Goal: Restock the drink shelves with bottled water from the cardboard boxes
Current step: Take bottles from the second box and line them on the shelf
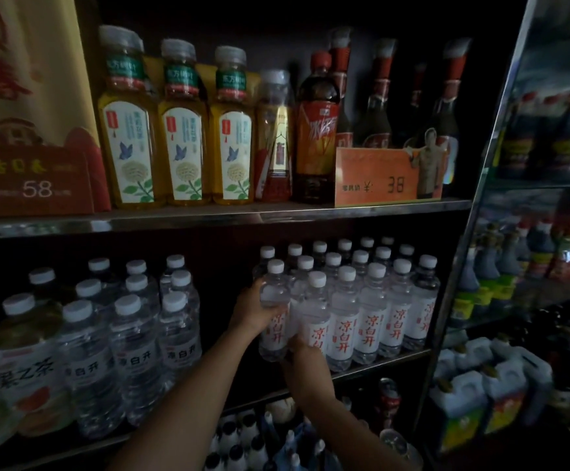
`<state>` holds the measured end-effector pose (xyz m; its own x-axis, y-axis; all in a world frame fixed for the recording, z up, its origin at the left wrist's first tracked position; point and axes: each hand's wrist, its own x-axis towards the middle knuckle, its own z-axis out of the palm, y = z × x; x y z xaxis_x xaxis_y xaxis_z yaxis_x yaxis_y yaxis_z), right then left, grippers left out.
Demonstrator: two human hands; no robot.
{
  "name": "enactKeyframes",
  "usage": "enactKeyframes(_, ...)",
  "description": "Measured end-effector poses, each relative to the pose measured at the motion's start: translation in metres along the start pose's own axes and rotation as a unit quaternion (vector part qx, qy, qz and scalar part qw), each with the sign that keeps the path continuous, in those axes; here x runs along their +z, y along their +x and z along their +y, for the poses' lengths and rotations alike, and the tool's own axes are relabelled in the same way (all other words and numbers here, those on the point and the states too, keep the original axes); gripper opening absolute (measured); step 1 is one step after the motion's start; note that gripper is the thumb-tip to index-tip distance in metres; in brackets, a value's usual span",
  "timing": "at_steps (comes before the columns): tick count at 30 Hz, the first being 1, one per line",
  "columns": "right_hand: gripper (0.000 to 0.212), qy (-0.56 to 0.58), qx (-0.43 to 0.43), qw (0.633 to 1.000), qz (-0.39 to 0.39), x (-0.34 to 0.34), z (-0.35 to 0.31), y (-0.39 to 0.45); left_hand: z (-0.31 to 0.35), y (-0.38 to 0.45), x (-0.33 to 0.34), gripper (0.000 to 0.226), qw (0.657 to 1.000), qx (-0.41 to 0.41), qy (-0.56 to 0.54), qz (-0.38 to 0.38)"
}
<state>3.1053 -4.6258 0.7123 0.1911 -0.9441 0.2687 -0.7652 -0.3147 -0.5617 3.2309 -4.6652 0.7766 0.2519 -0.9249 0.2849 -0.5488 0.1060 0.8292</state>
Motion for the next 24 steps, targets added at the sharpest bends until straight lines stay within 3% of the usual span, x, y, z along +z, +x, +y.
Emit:
enactKeyframes(6,0.030,-0.002,0.001,1.000,-0.031,-0.014,-0.005,-0.005,0.000,-0.003,-0.008,0.067,0.994,-0.093,-0.055,-0.012)
enactKeyframes(9,0.041,-0.017,0.010,0.998,-0.061,-0.019,0.000,-0.010,-0.011,-0.006,-0.009,0.046,0.992,-0.108,-0.048,-0.051)
enactKeyframes(17,0.040,-0.040,0.069,0.995,-0.060,-0.047,0.020,-0.046,-0.013,-0.050,-0.011,0.049,0.991,-0.054,0.048,-0.114)
enactKeyframes(21,0.034,-0.032,0.065,0.996,-0.041,-0.078,0.032,-0.072,0.005,-0.083,-0.009,0.044,0.989,-0.041,0.092,-0.107)
enactKeyframes(24,0.042,-0.013,0.080,0.996,-0.028,-0.101,0.044,-0.098,0.020,-0.114,-0.001,0.052,0.987,-0.036,0.115,-0.102)
